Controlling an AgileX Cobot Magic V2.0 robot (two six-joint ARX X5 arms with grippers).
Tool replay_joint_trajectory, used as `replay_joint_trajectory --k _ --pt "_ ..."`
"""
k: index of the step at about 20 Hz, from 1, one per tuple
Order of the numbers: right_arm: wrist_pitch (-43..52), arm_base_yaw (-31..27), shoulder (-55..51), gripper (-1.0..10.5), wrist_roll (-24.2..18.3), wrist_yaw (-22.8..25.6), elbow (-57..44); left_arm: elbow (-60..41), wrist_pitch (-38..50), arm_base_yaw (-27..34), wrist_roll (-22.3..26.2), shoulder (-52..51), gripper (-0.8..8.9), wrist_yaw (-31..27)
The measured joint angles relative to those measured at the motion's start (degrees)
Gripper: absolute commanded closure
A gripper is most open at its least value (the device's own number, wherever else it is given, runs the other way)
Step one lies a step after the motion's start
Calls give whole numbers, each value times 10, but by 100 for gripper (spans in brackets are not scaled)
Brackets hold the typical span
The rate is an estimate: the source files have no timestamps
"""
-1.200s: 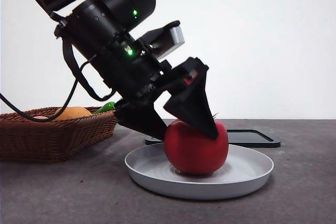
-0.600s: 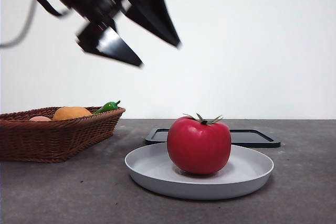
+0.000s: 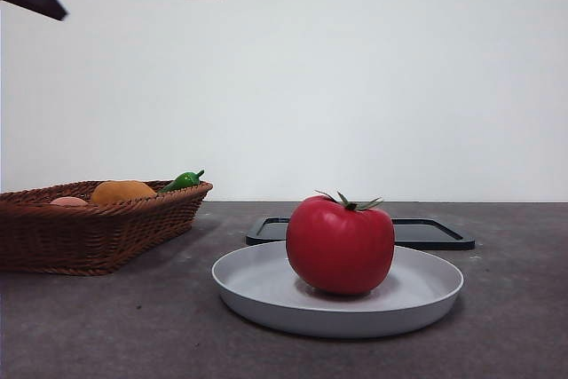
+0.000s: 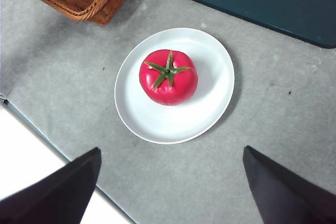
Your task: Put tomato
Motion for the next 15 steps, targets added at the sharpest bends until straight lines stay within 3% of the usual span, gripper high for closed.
replay_joint_trajectory --k 6,9,15 --pt "9 0 0 517 0 0 0 0 -188 1 31 -36 314 74" --pt "9 0 0 517 0 0 0 0 -199 1 36 -39 314 101" --pt "9 0 0 517 0 0 0 0 -199 1 40 -39 314 102"
